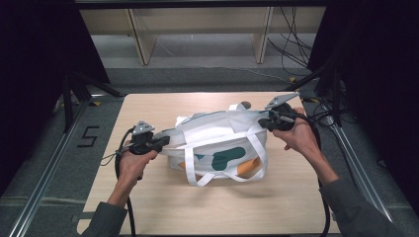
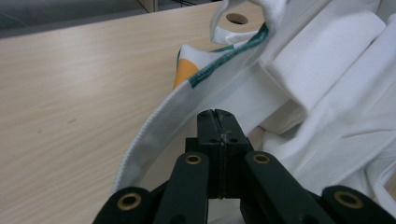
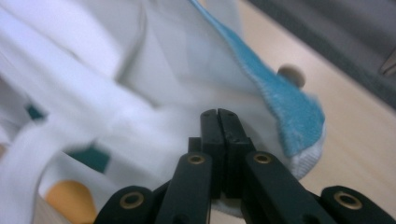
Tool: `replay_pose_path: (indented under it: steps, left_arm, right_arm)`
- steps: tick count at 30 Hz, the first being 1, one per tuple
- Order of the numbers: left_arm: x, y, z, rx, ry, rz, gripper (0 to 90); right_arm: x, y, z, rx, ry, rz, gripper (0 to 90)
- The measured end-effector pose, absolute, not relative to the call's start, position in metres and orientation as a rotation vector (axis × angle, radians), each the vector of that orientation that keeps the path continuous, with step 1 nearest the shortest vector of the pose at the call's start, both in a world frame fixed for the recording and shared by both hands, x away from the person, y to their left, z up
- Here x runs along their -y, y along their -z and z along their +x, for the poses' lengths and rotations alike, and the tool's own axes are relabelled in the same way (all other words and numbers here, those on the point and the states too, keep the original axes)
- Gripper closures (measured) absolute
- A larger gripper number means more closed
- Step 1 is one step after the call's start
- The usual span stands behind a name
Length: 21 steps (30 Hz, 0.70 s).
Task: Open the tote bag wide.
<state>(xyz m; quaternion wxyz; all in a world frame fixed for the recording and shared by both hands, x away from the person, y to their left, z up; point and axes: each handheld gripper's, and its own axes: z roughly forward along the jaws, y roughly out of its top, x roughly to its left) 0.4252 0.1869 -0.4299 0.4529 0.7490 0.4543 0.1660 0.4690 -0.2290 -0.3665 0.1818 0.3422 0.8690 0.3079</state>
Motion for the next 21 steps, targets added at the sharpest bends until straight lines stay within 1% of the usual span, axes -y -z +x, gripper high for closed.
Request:
replay_pose_path:
  steps: [4, 5, 6, 7, 8, 9, 10, 11, 12, 15, 18, 19, 20, 21]
  left_arm:
    - [-0.185, 0.45, 0.439, -1.144, -0.422, 1.936, 89.4]
    - [-0.185, 0.45, 0.439, -1.144, -0.422, 1.936, 89.5]
    - [-0.189, 0.466, 0.448, -1.173, -0.393, 1.978, 89.4]
    - [-0.191, 0.476, 0.451, -1.213, -0.368, 1.905, 89.5]
    - [-0.191, 0.476, 0.451, -1.213, -0.368, 1.905, 89.5]
    - [-0.194, 0.481, 0.452, -1.232, -0.337, 1.852, 89.5]
    - [-0.193, 0.481, 0.451, -1.229, -0.354, 1.848, 89.5]
    - [-0.193, 0.475, 0.448, -1.184, -0.395, 1.97, 89.5]
    - [-0.194, 0.472, 0.448, -1.186, -0.389, 1.98, 89.5]
    - [-0.195, 0.456, 0.445, -1.191, -0.345, 1.864, 89.4]
    - [-0.186, 0.438, 0.439, -1.116, -0.349, 1.869, 89.4]
    - [-0.186, 0.438, 0.439, -1.116, -0.349, 1.869, 89.4]
    - [-0.173, 0.43, 0.438, -1.059, -0.307, 1.882, 89.3]
    - [-0.165, 0.428, 0.438, -1.043, -0.294, 1.877, 89.3]
  right_arm:
    - [0.228, 0.406, 0.479, -2.471, -0.835, 1.024, 90.0]
    - [0.228, 0.406, 0.479, -2.471, -0.835, 1.024, 90.0]
    - [0.229, 0.42, 0.482, -2.493, -0.813, 1.046, 90.0]
    - [0.229, 0.429, 0.484, -2.498, -0.822, 1.075, 90.0]
    - [0.229, 0.429, 0.484, -2.498, -0.822, 1.075, 90.0]
    - [0.229, 0.441, 0.486, -2.482, -0.841, 1.077, 90.0]
    - [0.227, 0.443, 0.482, -2.52, -0.807, 1.093, 90.0]
    - [0.226, 0.441, 0.481, -2.526, -0.793, 1.09, 90.0]
    - [0.226, 0.438, 0.481, -2.53, -0.78, 1.093, 90.0]
    - [0.227, 0.418, 0.482, -2.485, -0.792, 1.068, 90.0]
    - [0.223, 0.389, 0.478, -2.433, -0.911, 1.035, 90.0]
    - [0.223, 0.389, 0.478, -2.433, -0.911, 1.035, 90.0]
    - [0.21, 0.373, 0.48, -2.416, -1.031, 0.939, 90.0]
    - [0.203, 0.369, 0.48, -2.432, -1.042, 0.939, 90.0]
